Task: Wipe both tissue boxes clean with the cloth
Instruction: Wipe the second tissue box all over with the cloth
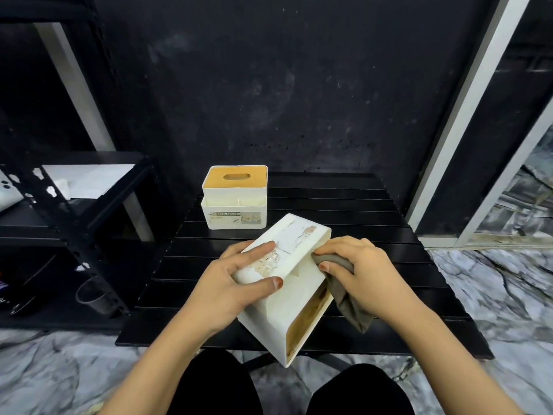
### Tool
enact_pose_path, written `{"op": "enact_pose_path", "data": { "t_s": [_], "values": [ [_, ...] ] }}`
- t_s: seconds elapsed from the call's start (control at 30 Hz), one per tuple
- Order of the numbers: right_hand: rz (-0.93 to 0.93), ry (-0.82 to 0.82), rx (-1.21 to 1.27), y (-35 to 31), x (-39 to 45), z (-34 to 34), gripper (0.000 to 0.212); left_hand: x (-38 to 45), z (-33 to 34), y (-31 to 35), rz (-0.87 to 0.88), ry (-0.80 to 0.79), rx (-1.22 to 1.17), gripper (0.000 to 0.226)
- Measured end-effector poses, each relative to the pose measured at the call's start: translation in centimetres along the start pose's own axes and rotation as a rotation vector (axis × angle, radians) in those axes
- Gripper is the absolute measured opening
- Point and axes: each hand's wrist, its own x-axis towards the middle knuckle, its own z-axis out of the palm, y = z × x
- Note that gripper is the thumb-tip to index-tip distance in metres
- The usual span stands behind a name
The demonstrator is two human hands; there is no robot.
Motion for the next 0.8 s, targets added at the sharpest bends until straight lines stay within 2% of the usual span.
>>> {"op": "enact_pose_path", "data": {
  "t_s": [0.17,0.27,0.37,0.53,0.67,0.8],
  "values": [
    [0.081,0.054,-0.045,0.2,0.7,0.0,0.022,0.1,0.1,-0.1,0.002,0.008,0.001,0.047],
    [-0.003,0.009,-0.111,-0.7,0.1,0.4,0.023,0.2,0.1,-0.2,0.012,0.015,-0.002,0.046],
    [-0.046,0.011,-0.076,-0.8,-0.9,0.3,0.023,0.3,0.1,-0.1,0.005,-0.003,0.0,0.049],
    [0.073,0.072,-0.068,-0.2,0.0,0.1,0.02,0.2,0.1,0.1,-0.009,-0.003,0.008,0.052],
    [0.035,0.098,-0.051,-1.6,-1.4,1.4,0.02,0.1,0.2,0.2,-0.011,0.001,-0.026,0.056],
    [-0.027,0.197,-0.006,-3.4,-3.4,3.2,0.018,-0.1,0.1,0.2,-0.01,-0.009,-0.018,0.059]
  ]
}}
